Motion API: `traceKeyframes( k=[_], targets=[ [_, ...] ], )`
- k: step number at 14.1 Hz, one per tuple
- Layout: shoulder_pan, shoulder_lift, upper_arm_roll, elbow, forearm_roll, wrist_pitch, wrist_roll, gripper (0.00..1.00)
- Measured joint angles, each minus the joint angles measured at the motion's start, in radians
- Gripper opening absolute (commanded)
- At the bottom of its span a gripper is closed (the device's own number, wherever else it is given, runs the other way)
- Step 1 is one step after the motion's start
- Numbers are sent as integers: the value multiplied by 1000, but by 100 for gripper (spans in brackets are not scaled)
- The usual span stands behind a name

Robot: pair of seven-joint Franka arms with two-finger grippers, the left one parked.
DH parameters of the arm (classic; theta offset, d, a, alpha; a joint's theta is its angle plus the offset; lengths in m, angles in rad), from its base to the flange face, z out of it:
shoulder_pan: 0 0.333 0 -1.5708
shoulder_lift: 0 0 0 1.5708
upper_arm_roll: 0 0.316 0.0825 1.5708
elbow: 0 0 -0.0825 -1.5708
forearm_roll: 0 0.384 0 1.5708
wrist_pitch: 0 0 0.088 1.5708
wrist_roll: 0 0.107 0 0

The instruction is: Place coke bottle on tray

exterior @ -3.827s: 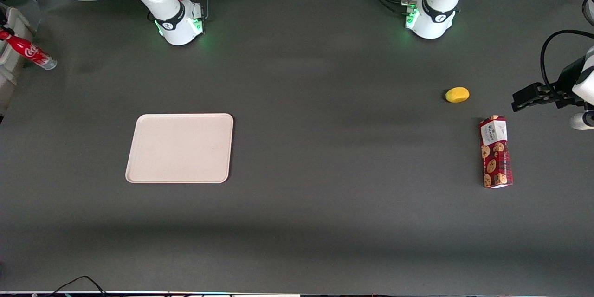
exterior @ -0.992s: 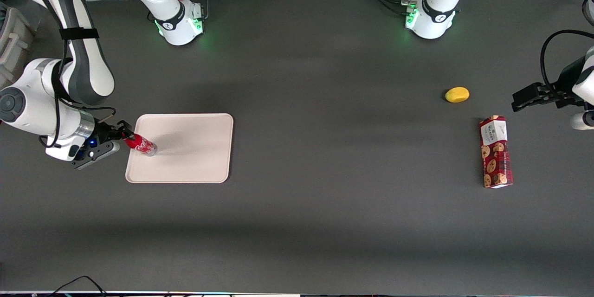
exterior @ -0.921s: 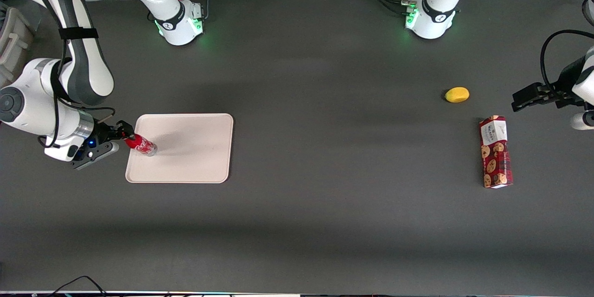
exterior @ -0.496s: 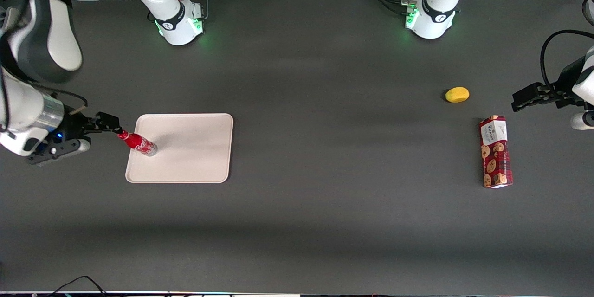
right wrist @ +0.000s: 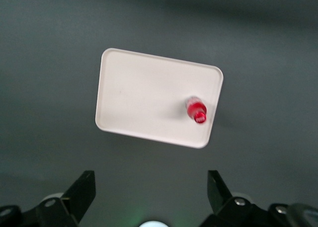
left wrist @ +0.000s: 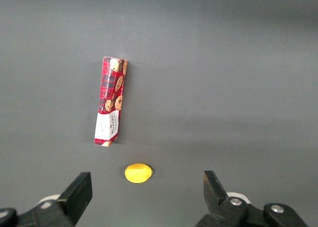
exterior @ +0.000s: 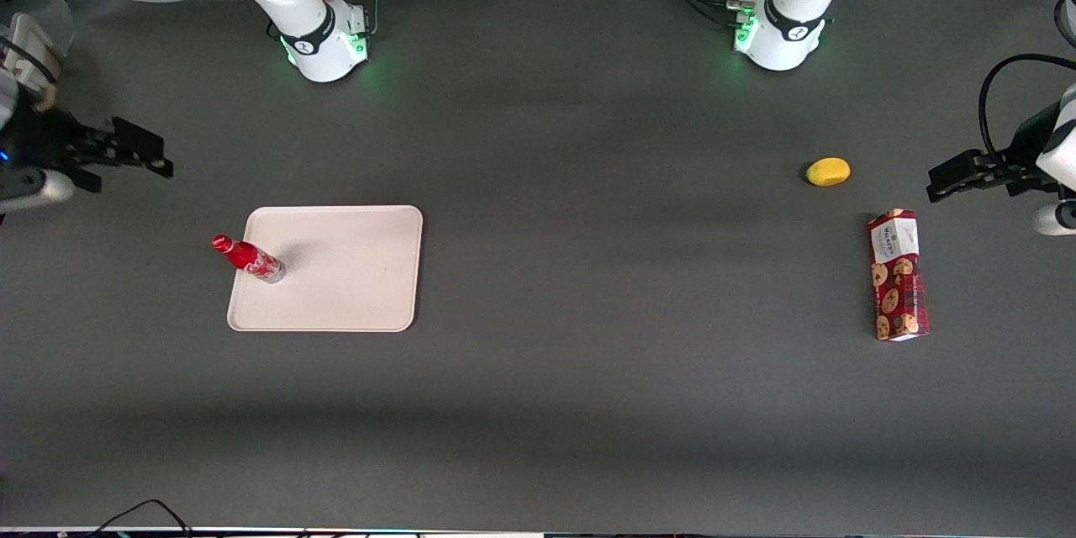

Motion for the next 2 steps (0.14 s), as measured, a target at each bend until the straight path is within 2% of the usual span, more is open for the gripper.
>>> traceKeyframes(
  k=[2],
  targets=[
    [-8, -27, 0, 29, -5, -53, 3, 100]
  ],
)
